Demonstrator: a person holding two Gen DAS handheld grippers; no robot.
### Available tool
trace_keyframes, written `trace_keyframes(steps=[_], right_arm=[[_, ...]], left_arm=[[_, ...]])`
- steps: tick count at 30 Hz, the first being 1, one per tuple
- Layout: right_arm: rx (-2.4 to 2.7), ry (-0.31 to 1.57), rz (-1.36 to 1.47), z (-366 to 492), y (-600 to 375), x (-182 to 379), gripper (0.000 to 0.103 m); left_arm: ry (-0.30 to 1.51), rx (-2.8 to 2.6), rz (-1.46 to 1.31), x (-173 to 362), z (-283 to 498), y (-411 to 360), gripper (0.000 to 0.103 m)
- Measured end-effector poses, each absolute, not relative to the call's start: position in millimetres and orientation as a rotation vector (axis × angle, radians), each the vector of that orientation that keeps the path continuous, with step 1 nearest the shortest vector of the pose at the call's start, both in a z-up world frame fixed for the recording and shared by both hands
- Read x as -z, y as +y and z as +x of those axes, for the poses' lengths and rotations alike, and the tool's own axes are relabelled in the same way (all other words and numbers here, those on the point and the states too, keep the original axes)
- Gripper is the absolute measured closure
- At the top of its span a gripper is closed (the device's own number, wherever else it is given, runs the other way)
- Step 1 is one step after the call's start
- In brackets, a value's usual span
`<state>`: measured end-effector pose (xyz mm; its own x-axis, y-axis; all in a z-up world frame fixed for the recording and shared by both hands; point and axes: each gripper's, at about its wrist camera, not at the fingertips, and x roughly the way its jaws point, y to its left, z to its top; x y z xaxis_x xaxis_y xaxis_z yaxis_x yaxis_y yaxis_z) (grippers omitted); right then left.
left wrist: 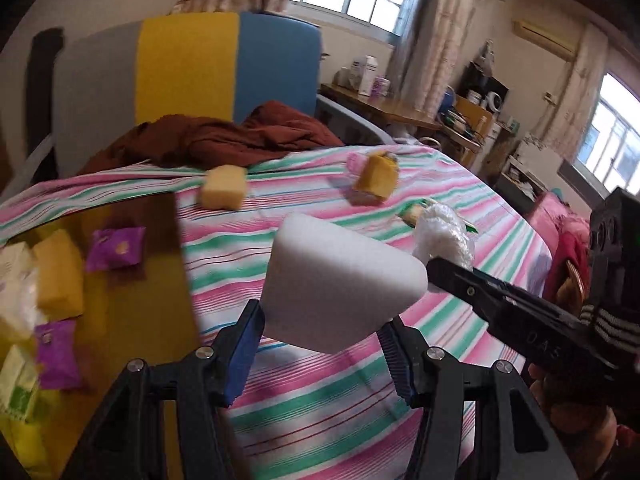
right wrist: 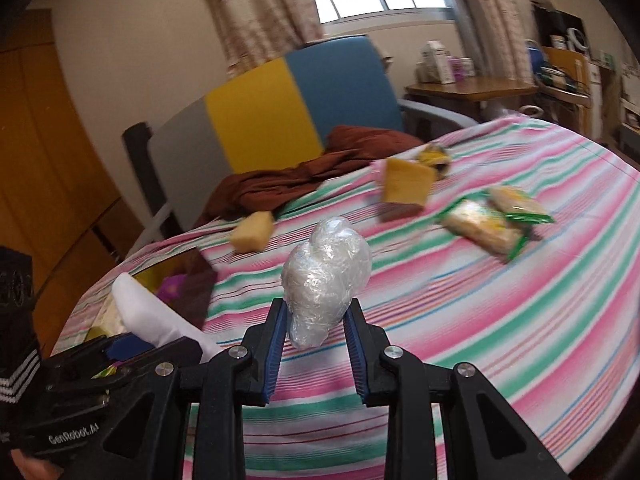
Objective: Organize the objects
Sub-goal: 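Carry the plastic bundle in the right tool and foam block in the left tool to the tray, then open the left tool to drop the foam block while the right tool releases the bundle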
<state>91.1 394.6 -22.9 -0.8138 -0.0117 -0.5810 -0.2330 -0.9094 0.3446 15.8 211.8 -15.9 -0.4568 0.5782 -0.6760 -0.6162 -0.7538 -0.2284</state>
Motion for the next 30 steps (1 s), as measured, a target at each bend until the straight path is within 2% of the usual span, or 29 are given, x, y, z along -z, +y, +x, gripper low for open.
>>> trace_keyframes(steps=[8,12,16,18,21,23,25,27,30], right_arm=[[-3.019,0.518,-1.036,56.5,317.3,11.2,0.074],[-3.084,0.469,-1.094,35.0,285.6,7.9,0.074],[-3.127,0.357,-1.154,11.4,257.5,10.2,0.074],[-3.133,0.312,-1.198,-2.8,247.6,13.9,0.074],[-3.111,0.241,-1.216,-18.9,239.5,19.3,0.072],[-3.092,0.241,-1.228,-29.0,242.1,24.2,0.063],[-3.058,0.272,-1.236,-38.7,250.0,27.8,0.058],[-3.054,0.349,-1.236,-38.9,258.7,27.5,0.057],[-3.062,0.407,-1.183,-26.5,269.0,22.6,0.057]], left_arm=[[-0.062,-2.316,-1.114,14.4,-19.9,136.5,0.044],[-0.14,-2.299,-1.237,30.4,-43.4,113.0,0.044],[-0.124,-2.283,-1.373,52.8,-64.5,106.4,0.042],[-0.12,-2.279,-1.414,60.1,-71.0,104.0,0.035],[-0.126,-2.337,-1.45,59.9,-73.4,94.8,0.03],[-0.154,-2.372,-1.484,61.5,-74.5,87.4,0.022],[-0.218,-2.406,-1.529,63.2,-73.4,78.4,0.005],[-0.328,-2.4,-1.516,64.6,-70.5,68.2,0.001],[-0.416,-2.397,-1.465,62.9,-60.8,66.1,0.001]])
